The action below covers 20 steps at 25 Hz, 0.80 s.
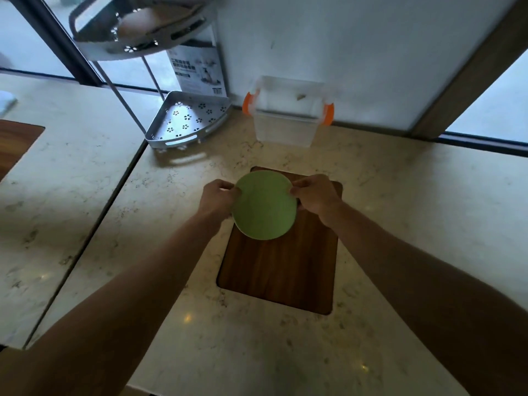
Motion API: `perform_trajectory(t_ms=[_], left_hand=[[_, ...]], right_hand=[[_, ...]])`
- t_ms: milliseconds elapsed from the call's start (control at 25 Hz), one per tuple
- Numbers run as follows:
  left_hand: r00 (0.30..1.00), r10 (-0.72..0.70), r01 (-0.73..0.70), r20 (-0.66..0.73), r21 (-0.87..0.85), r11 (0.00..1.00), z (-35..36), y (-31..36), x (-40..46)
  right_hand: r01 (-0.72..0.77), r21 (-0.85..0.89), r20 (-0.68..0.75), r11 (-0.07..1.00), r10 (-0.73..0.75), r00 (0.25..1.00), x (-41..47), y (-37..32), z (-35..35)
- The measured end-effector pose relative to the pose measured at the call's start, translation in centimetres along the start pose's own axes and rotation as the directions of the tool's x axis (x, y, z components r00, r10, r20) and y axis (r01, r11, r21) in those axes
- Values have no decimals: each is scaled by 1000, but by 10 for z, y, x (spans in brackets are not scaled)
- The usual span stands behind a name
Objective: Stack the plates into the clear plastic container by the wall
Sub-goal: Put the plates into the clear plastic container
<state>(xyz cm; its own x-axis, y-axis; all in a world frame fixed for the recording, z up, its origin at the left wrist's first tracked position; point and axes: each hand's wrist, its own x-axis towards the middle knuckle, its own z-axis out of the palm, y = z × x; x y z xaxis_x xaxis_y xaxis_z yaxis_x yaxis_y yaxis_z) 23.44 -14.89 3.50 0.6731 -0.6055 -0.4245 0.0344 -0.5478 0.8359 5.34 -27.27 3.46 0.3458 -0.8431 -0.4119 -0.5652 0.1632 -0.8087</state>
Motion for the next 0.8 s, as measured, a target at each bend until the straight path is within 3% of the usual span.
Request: perform_trajectory(t_ms=[280,520,800], left_hand=[[994,94,-89,57,-76,993,2,70,44],[940,254,-246,228,-67,967,4,143,101],[903,359,-352,235,-71,933,24,220,158]], right_hand=[[167,-67,-84,984,-173,981,37,-63,-38],[235,-158,-224,959,-266,938,69,-122,-67],[334,-173,-345,927,-374,861,127,-161,-102]])
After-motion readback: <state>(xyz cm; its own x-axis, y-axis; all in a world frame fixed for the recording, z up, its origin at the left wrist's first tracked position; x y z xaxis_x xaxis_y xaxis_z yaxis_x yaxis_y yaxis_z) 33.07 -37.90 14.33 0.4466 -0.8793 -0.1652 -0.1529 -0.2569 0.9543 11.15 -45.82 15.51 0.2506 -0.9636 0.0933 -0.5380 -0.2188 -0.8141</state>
